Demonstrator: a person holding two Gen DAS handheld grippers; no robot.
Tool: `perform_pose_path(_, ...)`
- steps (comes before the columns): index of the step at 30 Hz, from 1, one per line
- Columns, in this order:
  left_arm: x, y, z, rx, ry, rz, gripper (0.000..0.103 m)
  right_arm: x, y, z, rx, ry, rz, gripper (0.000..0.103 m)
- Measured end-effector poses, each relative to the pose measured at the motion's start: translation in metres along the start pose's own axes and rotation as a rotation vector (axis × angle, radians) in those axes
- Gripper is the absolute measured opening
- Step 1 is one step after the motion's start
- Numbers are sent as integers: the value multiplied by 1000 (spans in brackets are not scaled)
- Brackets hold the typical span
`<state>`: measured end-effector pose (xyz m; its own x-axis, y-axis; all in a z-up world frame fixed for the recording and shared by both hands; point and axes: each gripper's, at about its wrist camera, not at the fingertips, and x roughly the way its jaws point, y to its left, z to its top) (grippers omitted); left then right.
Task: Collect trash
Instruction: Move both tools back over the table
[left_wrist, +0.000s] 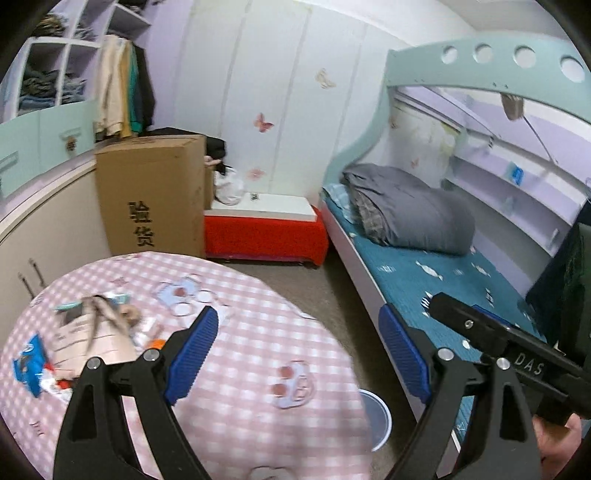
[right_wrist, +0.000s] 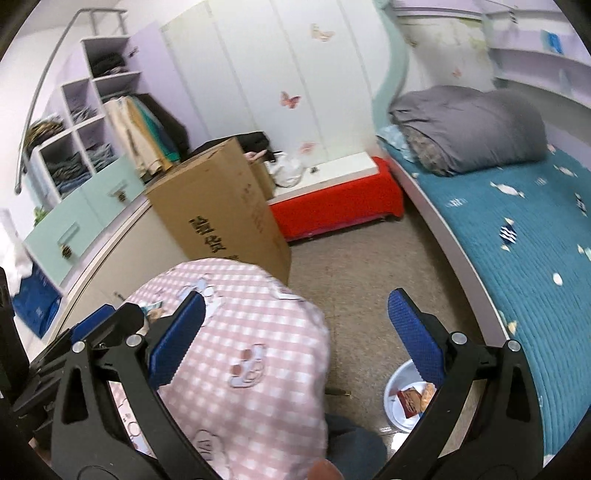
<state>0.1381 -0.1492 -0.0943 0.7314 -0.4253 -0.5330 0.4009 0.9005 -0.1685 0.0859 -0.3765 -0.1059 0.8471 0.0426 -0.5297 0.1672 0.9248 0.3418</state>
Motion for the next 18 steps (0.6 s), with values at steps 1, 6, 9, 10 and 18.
perform_pose_path(1,-5,10,0,-10,-9,12,87,3,9,0,-16,7,7,97)
perform_pose_path(6,-23,50,-3,-44,-34,61,87,19,50,-4,-102,55,43,97)
perform_pose_path(9,-32,77,-7,-67,-43,97,87,26,73,-11,-138,83,68,97)
perform_pose_path(10,-36,86,-8,-75,-48,107,87,30,80,-13,-147,94,76,97)
perform_pose_path(18,-60,171,-29,-151,-65,231,87,66,135,-31,-245,191,132,97)
